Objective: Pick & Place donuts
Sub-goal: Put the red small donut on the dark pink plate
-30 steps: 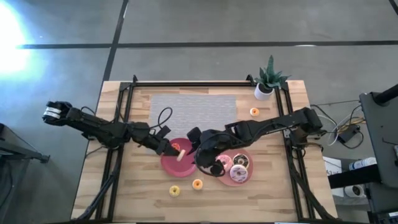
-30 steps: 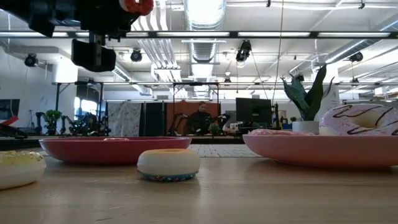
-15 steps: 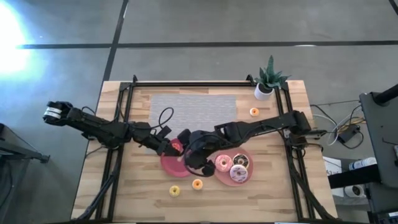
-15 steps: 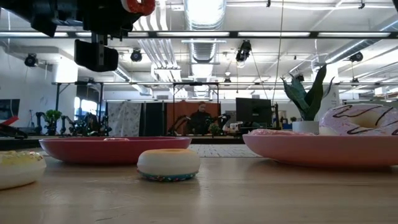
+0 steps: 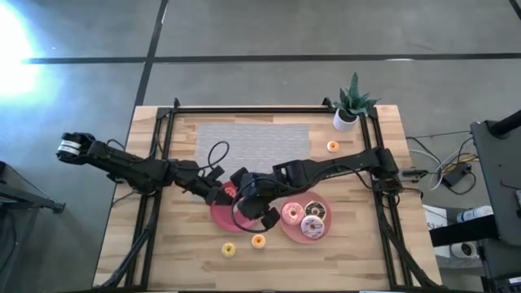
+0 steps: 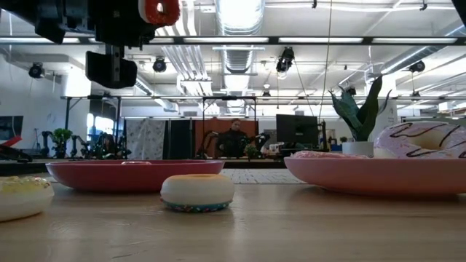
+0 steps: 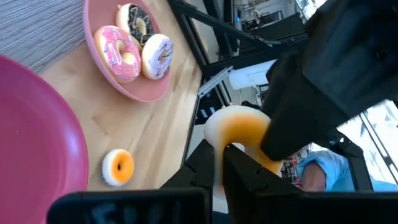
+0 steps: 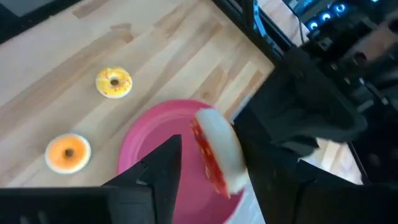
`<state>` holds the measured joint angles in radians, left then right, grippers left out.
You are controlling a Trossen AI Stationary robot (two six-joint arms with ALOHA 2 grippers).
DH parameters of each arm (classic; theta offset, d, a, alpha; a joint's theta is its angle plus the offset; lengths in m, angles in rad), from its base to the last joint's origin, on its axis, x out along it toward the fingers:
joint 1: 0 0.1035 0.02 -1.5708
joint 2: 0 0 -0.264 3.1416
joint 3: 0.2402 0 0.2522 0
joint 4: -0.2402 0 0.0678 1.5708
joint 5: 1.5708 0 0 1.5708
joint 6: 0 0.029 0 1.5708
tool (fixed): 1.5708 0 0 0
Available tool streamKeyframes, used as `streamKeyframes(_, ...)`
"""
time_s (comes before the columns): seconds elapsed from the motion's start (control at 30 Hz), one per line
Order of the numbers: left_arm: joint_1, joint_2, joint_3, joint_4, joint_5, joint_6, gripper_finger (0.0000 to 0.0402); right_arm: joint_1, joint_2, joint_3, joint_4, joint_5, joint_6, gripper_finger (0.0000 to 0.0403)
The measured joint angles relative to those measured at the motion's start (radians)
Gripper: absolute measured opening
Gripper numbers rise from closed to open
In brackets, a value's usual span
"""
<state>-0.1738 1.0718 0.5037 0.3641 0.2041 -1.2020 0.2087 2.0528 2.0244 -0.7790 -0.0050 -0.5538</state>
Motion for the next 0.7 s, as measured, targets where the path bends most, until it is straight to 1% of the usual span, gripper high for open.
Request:
streamKeyframes(0.1,0.000,0.000,0.004,0.006,0.006,0.014,0.0000,-0.006,-0.004,-0.005,0.001,0.010,0.004,0.0140)
streamKeyframes(0.3,0.000,0.000,0.029,0.006,0.019,0.049,0.0000,-0.010,-0.005,-0.032,0.016,0.012,0.019,0.0075)
streamKeyframes(0.47,0.000,0.000,0.031,-0.023,-0.008,0.046,0.0002,-0.010,-0.006,-0.036,0.011,0.012,0.030,0.0035)
streamKeyframes(0.57,0.000,-0.001,0.034,-0.068,-0.050,0.021,0.0021,-0.014,-0.006,-0.038,-0.004,0.010,0.059,0.0024)
streamKeyframes(0.63,0.000,-0.001,0.034,-0.081,-0.076,0.021,0.0046,-0.016,-0.006,-0.038,-0.020,-0.001,0.081,0.0022)
streamKeyframes(0.7,0.000,-0.001,0.034,-0.090,-0.113,0.026,0.0074,-0.020,-0.006,-0.038,-0.051,-0.039,0.110,0.0021)
